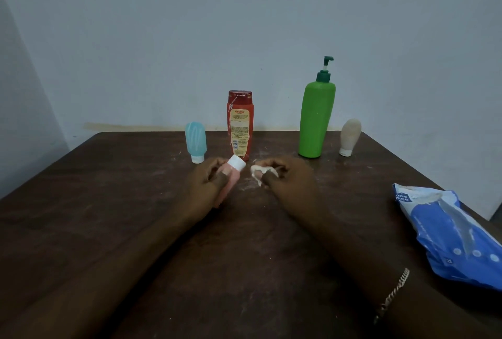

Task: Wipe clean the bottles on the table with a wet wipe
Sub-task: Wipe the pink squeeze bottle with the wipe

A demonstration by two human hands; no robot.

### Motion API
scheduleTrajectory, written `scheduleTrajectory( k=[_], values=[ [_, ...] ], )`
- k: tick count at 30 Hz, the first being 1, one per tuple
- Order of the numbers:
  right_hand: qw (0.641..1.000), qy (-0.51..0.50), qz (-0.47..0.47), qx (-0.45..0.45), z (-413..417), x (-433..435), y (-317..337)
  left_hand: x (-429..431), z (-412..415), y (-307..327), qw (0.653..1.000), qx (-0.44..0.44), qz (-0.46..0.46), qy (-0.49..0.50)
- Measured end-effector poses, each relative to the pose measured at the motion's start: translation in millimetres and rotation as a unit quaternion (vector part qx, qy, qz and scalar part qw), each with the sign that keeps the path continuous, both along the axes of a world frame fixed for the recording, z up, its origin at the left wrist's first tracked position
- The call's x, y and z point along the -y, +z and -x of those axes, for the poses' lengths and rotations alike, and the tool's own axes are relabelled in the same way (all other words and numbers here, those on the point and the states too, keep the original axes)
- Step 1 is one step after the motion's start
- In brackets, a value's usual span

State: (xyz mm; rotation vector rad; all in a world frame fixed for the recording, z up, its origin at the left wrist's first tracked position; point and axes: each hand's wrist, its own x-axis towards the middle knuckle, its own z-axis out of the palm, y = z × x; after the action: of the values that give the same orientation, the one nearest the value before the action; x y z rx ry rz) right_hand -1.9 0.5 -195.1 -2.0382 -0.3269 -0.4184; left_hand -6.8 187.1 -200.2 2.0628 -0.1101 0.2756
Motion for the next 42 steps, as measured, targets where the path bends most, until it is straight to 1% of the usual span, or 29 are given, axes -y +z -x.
scheduleTrajectory(
  k=[2,4,6,8,10,12,14,16,18,20,22,23,25,26,27,29,31,32,33,34,36,37,38,40,42],
  values=[
    [0.997,-0.005,0.043,0.067,3.1,1.4,3.8,0.3,-1.3,-2.0,0.995,-0.011,-0.098,0.013],
    [0.984,0.018,0.119,0.128,4.4,-0.6,6.1,2.0,-0.8,-2.4,0.985,-0.023,-0.172,0.019],
    [0.968,0.035,0.198,0.148,3.9,-5.0,6.8,6.0,1.2,-3.9,0.976,0.0,-0.218,0.009],
    [0.961,0.027,0.238,0.141,2.1,-7.9,10.0,10.0,4.4,-6.7,0.965,0.046,-0.258,0.0],
    [0.963,0.025,0.234,0.13,0.7,-7.1,15.0,12.2,6.4,-9.4,0.958,0.074,-0.278,0.001],
    [0.964,0.031,0.232,0.125,1.5,-4.6,17.0,12.8,8.0,-10.0,0.952,0.084,-0.293,-0.007],
    [0.955,0.047,0.26,0.133,4.4,-2.8,15.7,11.9,9.0,-9.4,0.951,0.088,-0.297,-0.013],
    [0.94,0.069,0.3,0.15,7.4,-3.9,13.4,8.9,10.0,-8.1,0.959,0.084,-0.272,-0.007],
    [0.937,0.076,0.304,0.153,7.4,-7.1,11.3,6.7,12.5,-6.9,0.956,0.093,-0.278,-0.008],
    [0.953,0.068,0.26,0.137,3.1,-7.0,12.4,5.6,15.9,-6.0,0.936,0.12,-0.329,-0.022],
    [0.978,0.091,0.168,0.087,0.6,-1.4,16.3,4.7,20.7,-4.4,0.918,0.154,-0.365,-0.035],
    [0.985,0.115,0.119,0.046,-1.1,3.3,17.4,4.0,22.0,-4.2,0.917,0.159,-0.364,-0.046],
    [0.983,0.161,0.065,-0.056,-3.8,10.6,15.0,3.1,23.9,-2.6,0.933,0.153,-0.322,-0.054],
    [0.976,0.185,0.041,-0.109,-4.3,11.5,11.1,3.5,23.3,-1.3,0.945,0.153,-0.287,-0.04],
    [0.967,0.205,-0.003,-0.151,-5.0,10.1,5.6,4.1,21.4,-0.5,0.955,0.153,-0.255,-0.017],
    [0.95,0.214,-0.117,-0.197,-6.5,2.5,-1.0,3.5,18.0,0.0,0.967,0.136,-0.217,0.015],
    [0.941,0.188,-0.196,-0.201,-3.8,-4.0,2.4,1.8,18.0,0.2,0.974,0.105,-0.201,0.016],
    [0.945,0.173,-0.209,-0.182,-1.2,-5.7,5.8,0.4,17.8,0.1,0.976,0.095,-0.195,0.015],
    [0.955,0.156,-0.206,-0.144,1.0,-5.5,8.3,-0.5,17.5,0.0,0.978,0.085,-0.19,0.016],
    [0.97,0.132,-0.185,-0.088,3.1,-4.3,9.8,-1.0,16.7,-0.2,0.979,0.073,-0.188,0.019],
    [0.99,0.083,-0.102,0.045,7.4,-3.9,10.9,0.9,16.0,1.0,0.98,0.033,-0.197,0.024],
    [0.991,0.068,-0.057,0.101,9.3,-5.5,10.4,2.5,15.5,1.0,0.979,0.014,-0.203,0.021],
    [0.987,0.064,-0.017,0.144,10.7,-7.8,10.5,4.4,15.0,1.5,0.979,0.003,-0.202,0.015],
    [0.973,0.073,0.069,0.209,13.4,-12.8,12.0,5.5,15.6,2.2,0.986,-0.003,-0.169,0.001],
    [0.946,0.087,0.171,0.262,15.4,-14.8,13.1,4.5,17.1,3.6,0.992,-0.002,-0.124,-0.003]
  ],
)
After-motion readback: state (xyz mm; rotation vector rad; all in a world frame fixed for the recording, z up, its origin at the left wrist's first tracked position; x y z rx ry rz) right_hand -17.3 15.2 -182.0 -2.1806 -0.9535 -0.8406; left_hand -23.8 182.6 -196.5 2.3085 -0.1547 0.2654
